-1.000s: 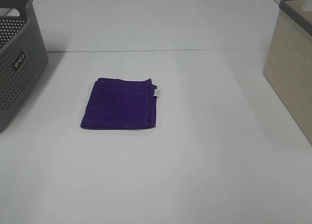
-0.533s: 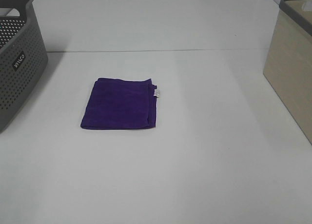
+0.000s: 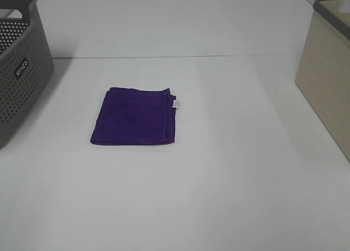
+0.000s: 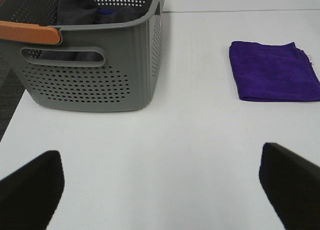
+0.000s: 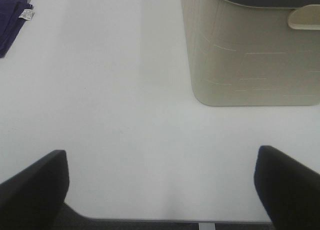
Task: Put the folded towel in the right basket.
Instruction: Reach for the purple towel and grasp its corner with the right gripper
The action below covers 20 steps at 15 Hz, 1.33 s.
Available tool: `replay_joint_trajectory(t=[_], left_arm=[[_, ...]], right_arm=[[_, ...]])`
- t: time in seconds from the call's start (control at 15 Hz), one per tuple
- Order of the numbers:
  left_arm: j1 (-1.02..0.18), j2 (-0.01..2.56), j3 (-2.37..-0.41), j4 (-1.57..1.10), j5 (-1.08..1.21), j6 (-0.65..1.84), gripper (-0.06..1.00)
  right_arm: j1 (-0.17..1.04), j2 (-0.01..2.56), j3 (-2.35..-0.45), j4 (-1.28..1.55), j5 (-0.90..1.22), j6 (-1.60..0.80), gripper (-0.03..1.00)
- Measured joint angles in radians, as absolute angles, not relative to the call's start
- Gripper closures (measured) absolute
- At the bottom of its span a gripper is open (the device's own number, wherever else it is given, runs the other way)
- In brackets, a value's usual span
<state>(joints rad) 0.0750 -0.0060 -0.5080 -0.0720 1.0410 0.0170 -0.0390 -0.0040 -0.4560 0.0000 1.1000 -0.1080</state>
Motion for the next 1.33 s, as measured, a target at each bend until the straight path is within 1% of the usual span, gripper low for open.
replay_joint_trajectory(t=[1.33], left_arm=[[0.075, -0.006, -0.508, -0.072, 1.041, 0.017, -0.05]], right_arm=[[-0.039, -0.004, -0.456, 0.000, 1.100, -0.108, 0.00]])
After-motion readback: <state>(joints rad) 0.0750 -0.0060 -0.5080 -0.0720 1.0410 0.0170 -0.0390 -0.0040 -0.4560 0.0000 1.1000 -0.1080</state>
